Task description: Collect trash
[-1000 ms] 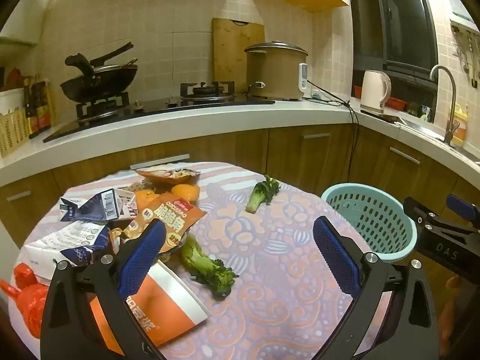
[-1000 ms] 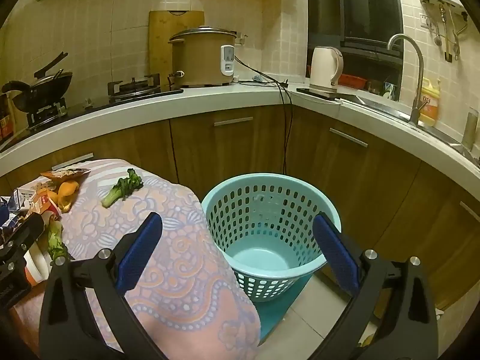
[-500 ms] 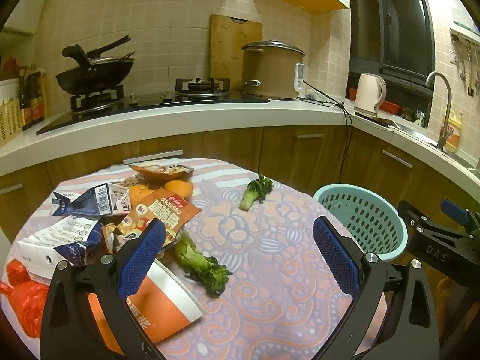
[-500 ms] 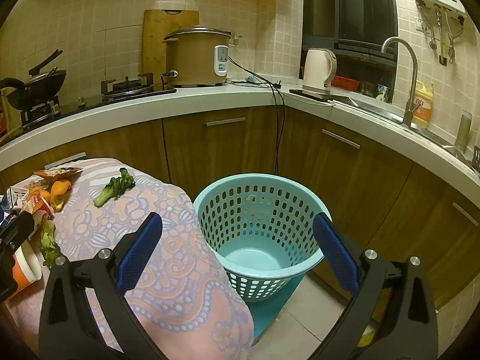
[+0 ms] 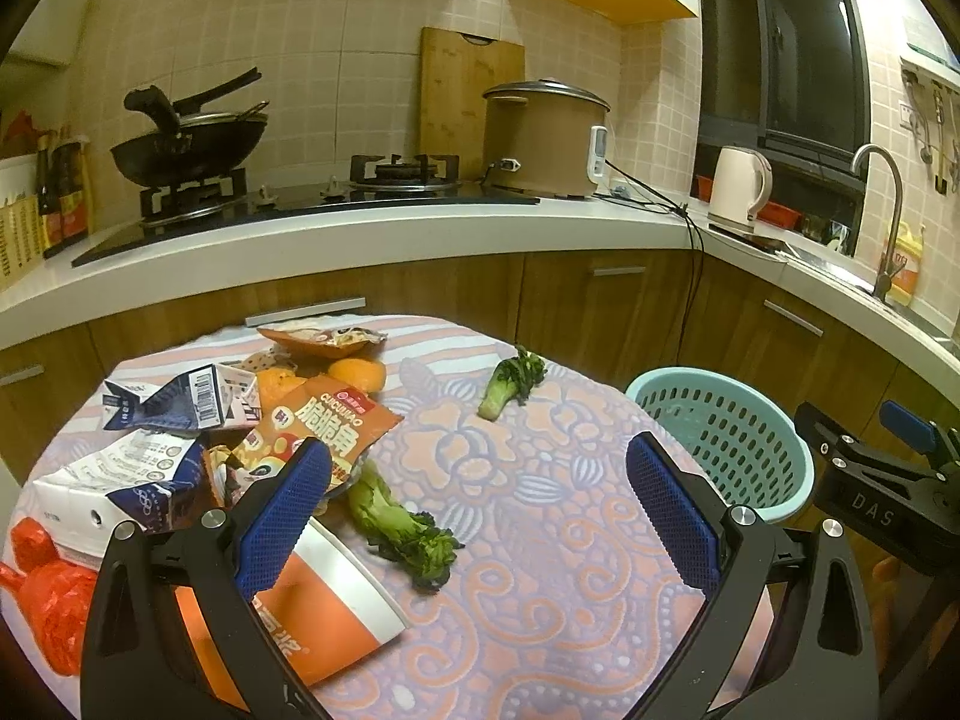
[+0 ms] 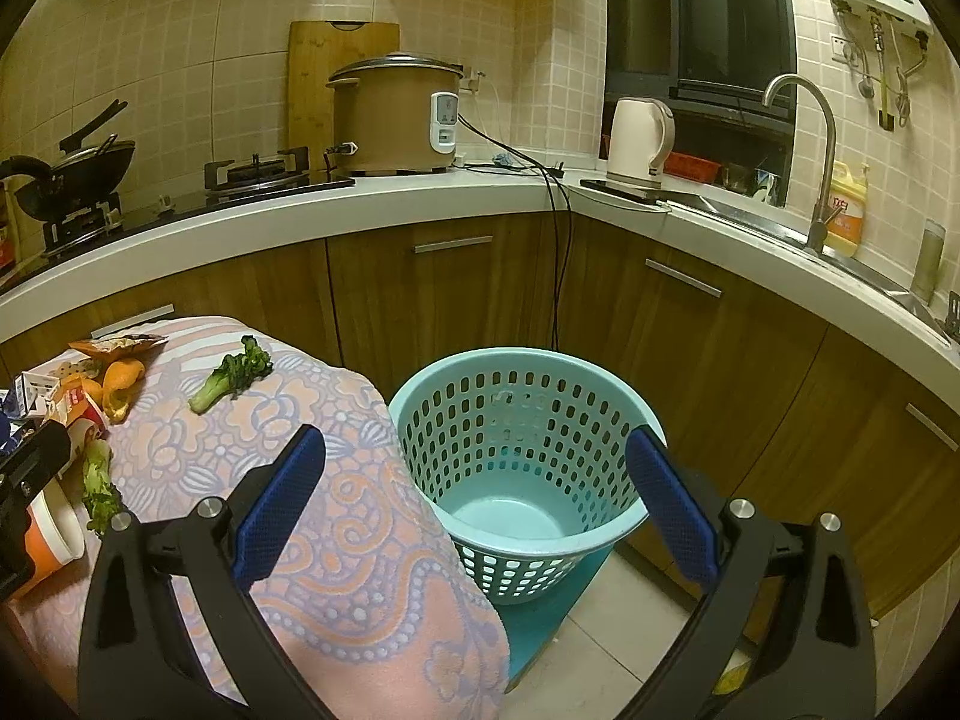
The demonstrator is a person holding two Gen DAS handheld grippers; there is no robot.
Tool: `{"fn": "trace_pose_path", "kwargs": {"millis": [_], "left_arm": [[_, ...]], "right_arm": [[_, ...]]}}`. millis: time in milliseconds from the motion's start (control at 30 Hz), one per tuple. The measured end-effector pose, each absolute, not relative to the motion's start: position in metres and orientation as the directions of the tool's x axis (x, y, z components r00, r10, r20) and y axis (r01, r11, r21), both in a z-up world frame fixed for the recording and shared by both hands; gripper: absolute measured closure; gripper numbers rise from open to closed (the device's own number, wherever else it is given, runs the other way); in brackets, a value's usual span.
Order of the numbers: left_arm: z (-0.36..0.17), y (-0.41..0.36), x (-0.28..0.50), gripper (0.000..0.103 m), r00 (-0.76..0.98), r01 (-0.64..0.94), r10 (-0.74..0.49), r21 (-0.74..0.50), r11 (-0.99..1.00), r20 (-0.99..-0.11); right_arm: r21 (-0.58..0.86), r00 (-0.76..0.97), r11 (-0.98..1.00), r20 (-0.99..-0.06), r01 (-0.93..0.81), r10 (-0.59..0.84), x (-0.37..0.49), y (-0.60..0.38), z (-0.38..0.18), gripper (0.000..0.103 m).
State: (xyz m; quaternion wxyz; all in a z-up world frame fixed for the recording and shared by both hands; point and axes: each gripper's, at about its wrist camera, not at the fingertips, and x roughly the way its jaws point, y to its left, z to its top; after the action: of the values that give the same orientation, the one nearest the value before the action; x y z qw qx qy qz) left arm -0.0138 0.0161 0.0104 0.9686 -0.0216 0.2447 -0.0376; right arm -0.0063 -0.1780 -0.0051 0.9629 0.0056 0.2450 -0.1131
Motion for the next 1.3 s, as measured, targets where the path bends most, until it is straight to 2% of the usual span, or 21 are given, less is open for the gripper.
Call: {"fn": "trace_pose_path", "kwargs": {"millis": [1300], "left_arm": [[0.0101, 0.0215, -0.013, 0.008, 0.885, 0.048, -0.064, -0.045, 0.998, -0.462]], "right_arm": [[-0.038, 0.857, 0.976, -0.472, 0.213, -0.205, -0.005, -0.1775, -0.0045, 0.012]]}}
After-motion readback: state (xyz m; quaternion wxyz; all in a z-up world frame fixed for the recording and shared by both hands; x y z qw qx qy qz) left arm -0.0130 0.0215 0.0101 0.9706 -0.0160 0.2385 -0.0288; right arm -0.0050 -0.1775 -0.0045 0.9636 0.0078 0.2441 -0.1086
